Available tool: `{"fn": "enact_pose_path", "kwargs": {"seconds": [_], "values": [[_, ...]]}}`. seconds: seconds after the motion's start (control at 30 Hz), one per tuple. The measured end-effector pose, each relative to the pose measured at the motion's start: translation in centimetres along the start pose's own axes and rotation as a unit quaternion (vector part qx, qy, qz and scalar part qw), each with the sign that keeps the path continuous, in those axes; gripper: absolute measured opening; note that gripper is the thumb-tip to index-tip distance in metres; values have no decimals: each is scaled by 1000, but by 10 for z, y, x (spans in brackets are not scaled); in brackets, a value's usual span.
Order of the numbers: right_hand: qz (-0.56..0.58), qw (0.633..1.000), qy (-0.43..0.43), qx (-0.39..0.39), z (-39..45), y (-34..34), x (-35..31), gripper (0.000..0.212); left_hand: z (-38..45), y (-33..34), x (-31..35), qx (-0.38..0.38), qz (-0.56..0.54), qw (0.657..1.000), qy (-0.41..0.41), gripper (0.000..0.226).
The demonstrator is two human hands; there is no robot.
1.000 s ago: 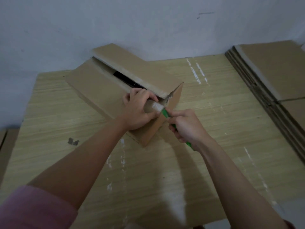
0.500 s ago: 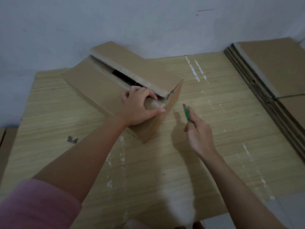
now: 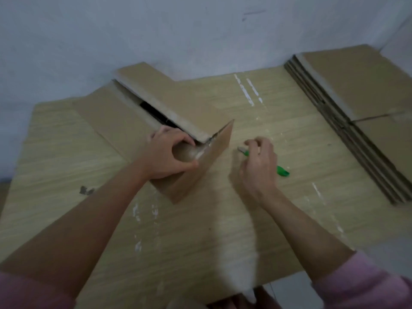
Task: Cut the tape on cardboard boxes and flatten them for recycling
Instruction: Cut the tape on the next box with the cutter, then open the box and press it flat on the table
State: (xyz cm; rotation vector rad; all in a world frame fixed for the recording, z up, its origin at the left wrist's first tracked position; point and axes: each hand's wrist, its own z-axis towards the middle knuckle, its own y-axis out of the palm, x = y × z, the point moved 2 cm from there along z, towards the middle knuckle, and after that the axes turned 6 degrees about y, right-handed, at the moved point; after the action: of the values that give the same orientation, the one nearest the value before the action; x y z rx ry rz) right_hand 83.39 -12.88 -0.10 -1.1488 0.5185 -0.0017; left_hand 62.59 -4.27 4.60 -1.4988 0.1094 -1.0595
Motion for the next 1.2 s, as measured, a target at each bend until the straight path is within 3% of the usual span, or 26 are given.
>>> {"fn": "enact_pose_path", "kwargs": {"seconds": [0.1, 0.2, 0.37, 0.5, 0.6, 0.73, 0.8, 0.9, 1.0, 1.07, 1.13, 1.2], "values": [[73, 962, -260, 38, -7, -9, -36, 37, -3, -4, 6, 1, -7, 1000, 18, 52], [87, 943, -322, -14, -1, -9, -56, 38, -7, -12, 15, 36, -20, 998, 38, 43], [161, 952, -259, 6, 18, -20, -60, 44, -16, -49, 30, 127, 38, 988, 82, 35], [135, 980, -146, 22, 46, -32, -65, 58, -25, -85, 37, 117, 21, 986, 115, 56], [65, 995, -13, -69, 71, -33, -68, 68, -24, -108, 42, 47, 26, 998, 26, 64], [-35, 985, -5, -167, 77, -20, -64, 93, -33, -102, 30, -128, 25, 985, -111, 27], [-7, 980, -13, -197, 76, -15, -63, 101, -42, -86, 18, -123, 44, 985, -115, 22], [57, 972, -9, -227, 73, -13, -60, 107, -53, -58, -7, -71, 66, 982, -161, 60], [163, 942, 52, -289, 65, -8, -52, 109, -63, -36, -22, -56, 147, 956, -247, 71], [229, 917, 101, -311, 58, -3, -49, 105, -69, -26, -24, -61, 151, 956, -245, 67], [244, 920, 101, -290, 57, -3, -51, 89, -73, -25, -23, -47, 115, 966, -226, 55], [284, 910, 115, -279, 61, -5, -57, 69, -79, -33, -24, 21, -5, 972, -232, 37]]}}
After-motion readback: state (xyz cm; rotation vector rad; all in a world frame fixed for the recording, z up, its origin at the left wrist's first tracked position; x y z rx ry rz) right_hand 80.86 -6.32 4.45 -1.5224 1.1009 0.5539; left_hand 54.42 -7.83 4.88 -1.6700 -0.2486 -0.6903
